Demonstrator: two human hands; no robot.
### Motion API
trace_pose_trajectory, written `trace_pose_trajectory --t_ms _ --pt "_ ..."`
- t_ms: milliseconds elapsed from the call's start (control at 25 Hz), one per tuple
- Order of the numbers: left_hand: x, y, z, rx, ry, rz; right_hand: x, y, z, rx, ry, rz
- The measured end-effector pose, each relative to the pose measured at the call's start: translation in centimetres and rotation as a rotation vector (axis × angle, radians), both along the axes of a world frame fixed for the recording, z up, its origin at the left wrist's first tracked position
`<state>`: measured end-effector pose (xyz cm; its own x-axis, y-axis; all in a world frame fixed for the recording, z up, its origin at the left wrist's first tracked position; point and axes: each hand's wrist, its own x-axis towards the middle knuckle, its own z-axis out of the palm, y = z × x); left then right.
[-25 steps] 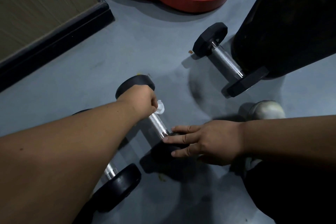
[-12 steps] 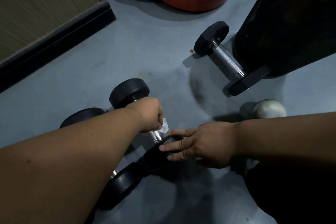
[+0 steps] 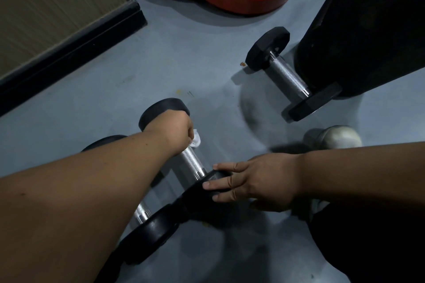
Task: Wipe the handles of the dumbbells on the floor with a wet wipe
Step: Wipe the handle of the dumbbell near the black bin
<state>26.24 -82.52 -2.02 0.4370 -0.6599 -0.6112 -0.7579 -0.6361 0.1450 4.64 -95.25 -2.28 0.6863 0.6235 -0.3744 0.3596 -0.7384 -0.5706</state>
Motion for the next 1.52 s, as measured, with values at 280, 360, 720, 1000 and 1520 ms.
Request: trace_pose_trajectory --t_ms 280,360,720,1000,1520 --pt "-0.6 0.8 0.9 0.085 0.105 -0.002 -0.2 0.2 0.1 0.002 0.035 0.02" --pt "-1.0 1.1 0.8 0.117 0.114 -0.046 -0.3 0.3 0.2 -0.019 0.062 0.033" --pt "-1.2 2.1 0.5 0.084 0.254 -0.104 -0.4 0.4 0.2 0.004 0.059 0.037" --pt "0.7 3.3 1.0 -0.036 0.094 -0.039 -0.2 0.2 -0.1 0.008 0.015 0.049" --pt "-3.3 -1.9 1.7 -0.269 0.167 -0.14 -3.7 -5.8 0.3 -0.03 -0.224 -0.304"
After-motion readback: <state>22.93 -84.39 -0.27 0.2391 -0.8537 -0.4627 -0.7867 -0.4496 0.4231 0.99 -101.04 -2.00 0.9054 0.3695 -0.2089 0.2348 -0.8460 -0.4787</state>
